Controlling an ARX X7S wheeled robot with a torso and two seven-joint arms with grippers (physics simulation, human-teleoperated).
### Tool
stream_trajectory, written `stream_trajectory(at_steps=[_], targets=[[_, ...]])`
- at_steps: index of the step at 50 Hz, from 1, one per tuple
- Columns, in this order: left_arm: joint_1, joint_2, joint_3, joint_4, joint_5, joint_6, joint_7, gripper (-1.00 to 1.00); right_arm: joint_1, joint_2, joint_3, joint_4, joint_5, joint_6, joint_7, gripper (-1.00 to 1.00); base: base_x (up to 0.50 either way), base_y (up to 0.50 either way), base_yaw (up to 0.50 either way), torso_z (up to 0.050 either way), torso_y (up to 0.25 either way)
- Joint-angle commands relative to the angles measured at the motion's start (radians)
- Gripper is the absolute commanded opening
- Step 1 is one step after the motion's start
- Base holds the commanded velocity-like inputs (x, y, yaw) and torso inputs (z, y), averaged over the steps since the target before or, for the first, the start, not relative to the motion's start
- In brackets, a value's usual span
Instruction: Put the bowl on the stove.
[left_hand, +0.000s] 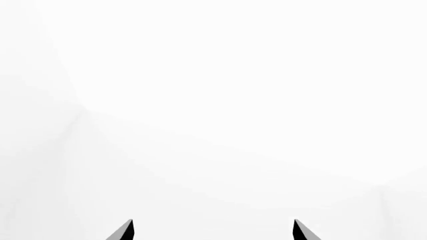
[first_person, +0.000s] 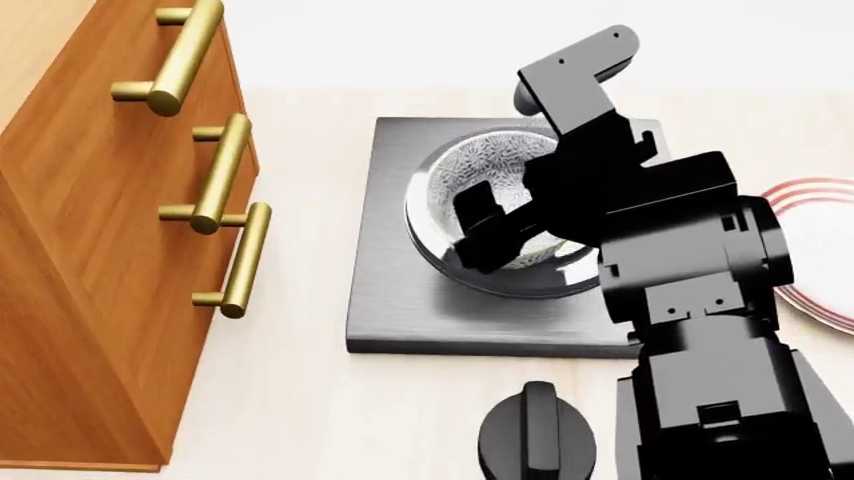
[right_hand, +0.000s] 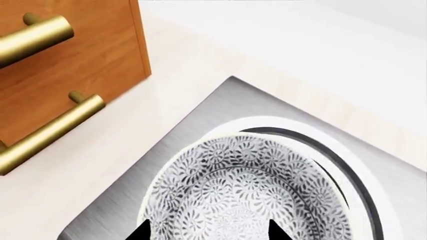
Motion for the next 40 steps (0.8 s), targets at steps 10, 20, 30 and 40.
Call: stream_trajectory(at_steps=[10, 20, 30, 40], targets=[[-0.001, -0.003, 0.005, -0.005, 0.003, 0.005, -0.003, 1.00, -0.033, -0.015, 0.089, 0.000, 0.007, 0.035, -0.158, 1.00, 0.00, 0.00, 0.00, 0.000, 0.000], [-0.003, -0.002, 0.003, -0.008, -0.007, 0.008, -0.009, 1.00, -0.024, -0.015, 0.119, 0.000, 0.006, -0.030, -0.191, 1.00, 0.00, 0.00, 0.00, 0.000, 0.000], [-0.004, -0.003, 0.005, -0.008, -0.008, 0.009, -0.014, 1.00, -0.022, 0.004, 0.164, 0.000, 0.009, -0.141, -0.190, 1.00, 0.00, 0.00, 0.00, 0.000, 0.000], [-0.005, -0.008, 0.005, -0.007, -0.010, 0.008, -0.016, 1.00, -0.042, 0.046, 0.252, 0.000, 0.030, -0.267, -0.133, 1.00, 0.00, 0.00, 0.00, 0.000, 0.000]])
